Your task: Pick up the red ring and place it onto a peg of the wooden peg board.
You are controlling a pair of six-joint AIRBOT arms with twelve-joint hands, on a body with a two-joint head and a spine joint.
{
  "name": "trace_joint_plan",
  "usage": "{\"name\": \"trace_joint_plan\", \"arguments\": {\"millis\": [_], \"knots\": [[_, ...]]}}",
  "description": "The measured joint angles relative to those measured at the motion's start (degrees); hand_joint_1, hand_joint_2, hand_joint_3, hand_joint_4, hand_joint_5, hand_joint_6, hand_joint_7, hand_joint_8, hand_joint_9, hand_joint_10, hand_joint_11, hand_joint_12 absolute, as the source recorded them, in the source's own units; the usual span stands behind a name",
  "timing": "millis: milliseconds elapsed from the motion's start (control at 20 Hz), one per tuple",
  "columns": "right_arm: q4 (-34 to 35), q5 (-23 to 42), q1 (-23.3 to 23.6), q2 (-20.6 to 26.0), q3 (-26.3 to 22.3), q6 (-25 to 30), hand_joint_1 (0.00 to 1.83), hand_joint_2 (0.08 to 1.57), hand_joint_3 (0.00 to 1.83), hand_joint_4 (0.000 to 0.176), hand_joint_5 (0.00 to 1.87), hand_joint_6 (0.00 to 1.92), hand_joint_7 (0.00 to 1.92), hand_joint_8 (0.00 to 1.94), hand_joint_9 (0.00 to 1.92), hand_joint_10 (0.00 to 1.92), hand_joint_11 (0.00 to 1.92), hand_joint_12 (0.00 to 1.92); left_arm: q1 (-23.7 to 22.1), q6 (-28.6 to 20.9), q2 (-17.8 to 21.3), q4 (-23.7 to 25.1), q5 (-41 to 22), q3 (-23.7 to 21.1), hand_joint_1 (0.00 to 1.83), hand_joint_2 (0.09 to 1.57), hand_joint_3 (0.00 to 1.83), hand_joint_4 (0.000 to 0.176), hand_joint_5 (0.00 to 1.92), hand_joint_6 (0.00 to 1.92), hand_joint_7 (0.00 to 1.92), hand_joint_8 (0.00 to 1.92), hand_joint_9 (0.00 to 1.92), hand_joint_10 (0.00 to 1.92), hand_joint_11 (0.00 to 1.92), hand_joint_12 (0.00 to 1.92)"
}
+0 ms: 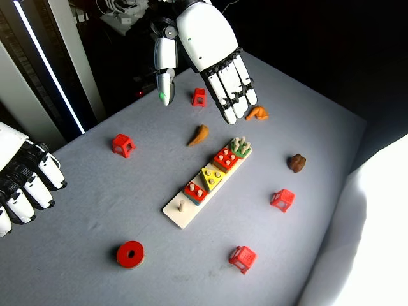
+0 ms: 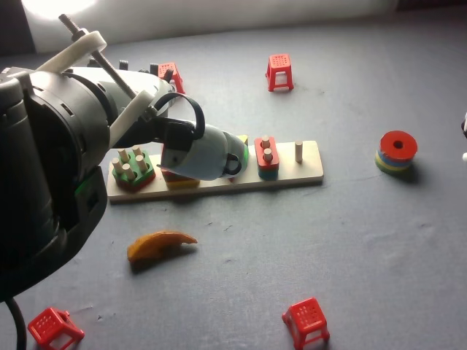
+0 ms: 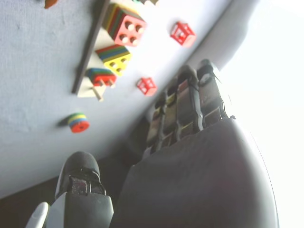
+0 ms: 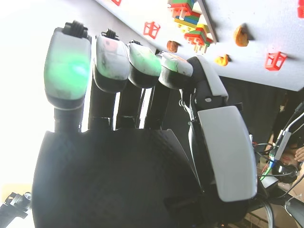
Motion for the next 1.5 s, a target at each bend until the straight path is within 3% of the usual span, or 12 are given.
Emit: {"name": "trace_joint_plan", "arguments": {"millis": [50, 100, 200, 550, 600, 650, 700, 750, 800, 900, 1200, 1500], "knots": [[-0.09, 0.04, 0.00, 0.02, -0.02, -0.24, 0.15, 1.07, 0.05, 0.000, 0.00, 0.00, 0.00, 0.00, 0.00, 0.00, 0.00, 0.00, 0.00, -0.02, 0.00, -0.02, 0.04, 0.00, 0.00, 1.05, 0.04, 0.000, 0.03, 0.00, 0.02, 0.00, 0.01, 0.00, 0.00, 0.00], [0.00, 0.20, 0.00, 0.07, 0.00, -0.13, 0.17, 1.07, 0.03, 0.000, 0.00, 0.00, 0.00, 0.00, 0.00, 0.00, 0.00, 0.00, 0.00, -0.02, 0.00, 0.00, 0.02, 0.00, 0.00, 1.05, 0.02, 0.000, 0.03, 0.00, 0.03, 0.00, 0.02, 0.01, 0.02, 0.01], [-0.04, 0.17, 0.00, 0.07, 0.00, -0.13, 0.14, 1.08, 0.03, 0.000, 0.00, 0.00, 0.00, 0.00, 0.00, 0.00, 0.00, 0.00, 0.00, 0.00, 0.00, 0.00, -0.02, 0.00, 0.00, 1.05, 0.02, 0.000, 0.02, 0.00, 0.02, 0.00, 0.01, 0.00, 0.01, 0.01], [-0.04, -0.50, 0.00, -3.02, 1.57, 0.26, 0.33, 1.05, 0.00, 0.000, 0.00, 0.00, 0.00, 0.00, 0.00, 0.00, 0.00, 0.00, 0.00, 0.00, 0.00, 0.00, -0.13, 0.00, 0.00, 1.06, 0.01, 0.000, 0.02, 0.00, 0.02, 0.01, 0.01, 0.01, 0.01, 0.01], [-0.02, -0.44, -0.11, -4.09, 2.32, 0.28, 0.43, 1.03, 0.00, 0.000, 0.00, 0.00, 0.00, 0.00, 0.00, 0.00, 0.00, 0.00, 0.00, 0.00, 0.00, 0.02, -0.11, 0.00, 0.00, 1.06, 0.01, 0.000, 0.02, 0.01, 0.02, 0.01, 0.02, 0.01, 0.02, 0.01], [0.22, -0.59, -0.42, -4.76, 2.91, 0.31, 0.99, 0.96, 0.00, 0.000, 0.00, 0.00, 0.00, 0.00, 0.00, 0.00, 0.07, 0.04, 0.00, 0.00, 0.00, 0.02, -0.04, 0.00, 0.00, 1.06, 0.01, 0.000, 0.02, 0.00, 0.02, 0.00, 0.01, 0.00, 0.01, 0.01], [2.47, -0.57, -0.42, -6.25, 4.17, 0.02, 1.20, 0.93, 0.00, 0.000, 0.00, 0.00, 0.00, 0.00, 0.00, 0.00, 0.01, 0.35, 0.00, -0.02, 0.00, -0.09, 0.02, 0.11, 0.00, 1.06, 0.01, 0.000, 0.01, 0.00, 0.01, 0.00, 0.00, 0.00, 0.01, 0.00], [6.71, -1.27, -0.74, -8.11, 5.57, -3.63, 1.22, 0.94, 0.00, 0.000, 0.00, 0.00, 0.00, 0.00, 0.00, 0.00, 0.00, 0.46, 0.00, -0.02, 0.00, -0.07, 0.07, 0.13, 0.00, 1.06, 0.01, 0.000, 0.02, 0.01, 0.03, 0.01, 0.02, 0.01, 0.01, 0.01], [10.47, -1.77, -0.79, -9.86, 6.80, -8.00, 1.21, 0.94, 0.00, 0.000, 0.00, 0.00, 0.00, 0.00, 0.00, 0.00, 0.00, 0.43, 0.00, -0.02, 0.00, 0.00, 0.02, 0.13, 0.00, 1.06, 0.01, 0.000, 0.03, 0.01, 0.03, 0.01, 0.02, 0.01, 0.01, 0.01], [14.73, -3.06, -0.83, -12.59, 9.22, -11.30, 1.18, 0.94, 0.00, 0.000, 0.00, 0.00, 0.00, 0.00, 0.00, 0.00, 0.00, 0.47, 0.00, -0.04, 0.00, -0.04, -0.07, 0.24, 0.00, 1.07, 0.01, 0.000, 0.04, 0.01, 0.04, 0.01, 0.03, 0.01, 0.02, 0.01], [21.49, -4.55, -2.38, -19.26, 16.46, -11.69, 1.18, 0.94, 0.00, 0.000, 0.00, 0.00, 0.00, 0.00, 0.00, 0.00, 0.00, 0.48, 0.00, -0.07, 0.02, -0.04, 0.00, 0.24, 0.00, 1.10, 0.02, 0.000, 0.03, 0.00, 0.05, 0.01, 0.04, 0.01, 0.02, 0.01], [27.69, -4.57, -3.65, -23.28, 21.57, -13.16, 1.20, 0.93, 0.00, 0.000, 0.00, 0.00, 0.00, 0.00, 0.00, 0.00, 0.00, 0.60, 0.00, -0.09, 0.02, 0.00, 0.13, 0.24, 0.00, 1.11, 0.02, 0.000, 0.04, 0.01, 0.06, 0.00, 0.04, 0.00, 0.01, 0.01]]}}
